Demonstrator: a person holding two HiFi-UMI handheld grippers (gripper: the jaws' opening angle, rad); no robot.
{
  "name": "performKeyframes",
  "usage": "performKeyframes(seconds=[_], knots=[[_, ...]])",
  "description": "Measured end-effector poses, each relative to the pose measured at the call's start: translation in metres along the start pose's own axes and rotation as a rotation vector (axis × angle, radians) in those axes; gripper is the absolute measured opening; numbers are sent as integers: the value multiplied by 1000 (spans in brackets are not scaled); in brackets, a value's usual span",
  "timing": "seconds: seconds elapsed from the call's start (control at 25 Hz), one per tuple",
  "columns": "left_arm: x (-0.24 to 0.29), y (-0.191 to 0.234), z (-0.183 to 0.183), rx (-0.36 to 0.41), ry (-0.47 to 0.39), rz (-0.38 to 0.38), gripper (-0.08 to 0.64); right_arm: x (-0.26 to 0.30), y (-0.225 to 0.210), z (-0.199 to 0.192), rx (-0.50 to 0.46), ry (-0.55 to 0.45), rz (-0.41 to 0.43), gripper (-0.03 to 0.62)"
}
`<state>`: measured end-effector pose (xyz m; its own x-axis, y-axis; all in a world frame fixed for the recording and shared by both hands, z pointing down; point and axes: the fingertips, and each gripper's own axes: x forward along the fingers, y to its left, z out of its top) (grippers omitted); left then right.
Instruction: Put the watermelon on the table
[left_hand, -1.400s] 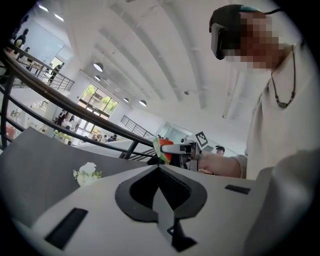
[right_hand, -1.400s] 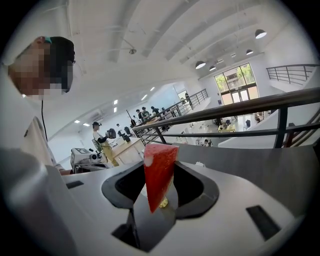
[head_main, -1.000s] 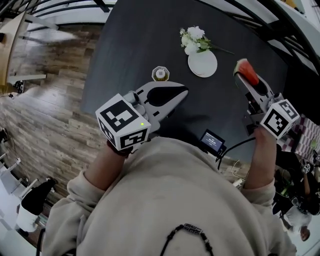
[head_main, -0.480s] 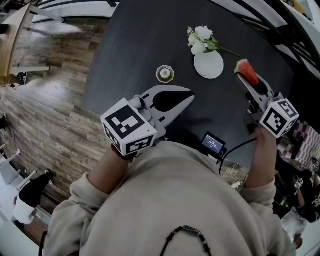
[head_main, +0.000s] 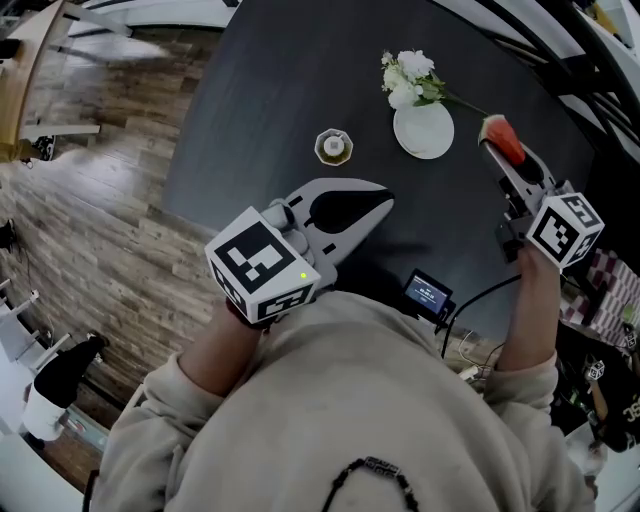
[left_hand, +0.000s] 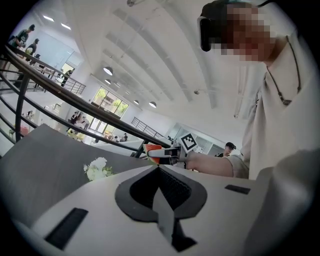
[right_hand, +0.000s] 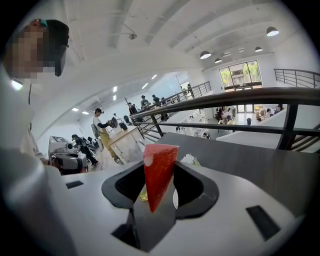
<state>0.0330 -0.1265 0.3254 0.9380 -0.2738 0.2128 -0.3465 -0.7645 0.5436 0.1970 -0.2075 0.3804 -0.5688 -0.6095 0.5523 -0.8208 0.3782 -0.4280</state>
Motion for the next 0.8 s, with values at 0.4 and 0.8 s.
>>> performKeyframes(seconds=[0.4,0.8], knots=[[-7,4,-3,-17,-12,43,3,28,-16,-11,11,54,18,184],[-18,1,-10,-11,-11,39,3,62,-48,-36,-3,147,-20,183]])
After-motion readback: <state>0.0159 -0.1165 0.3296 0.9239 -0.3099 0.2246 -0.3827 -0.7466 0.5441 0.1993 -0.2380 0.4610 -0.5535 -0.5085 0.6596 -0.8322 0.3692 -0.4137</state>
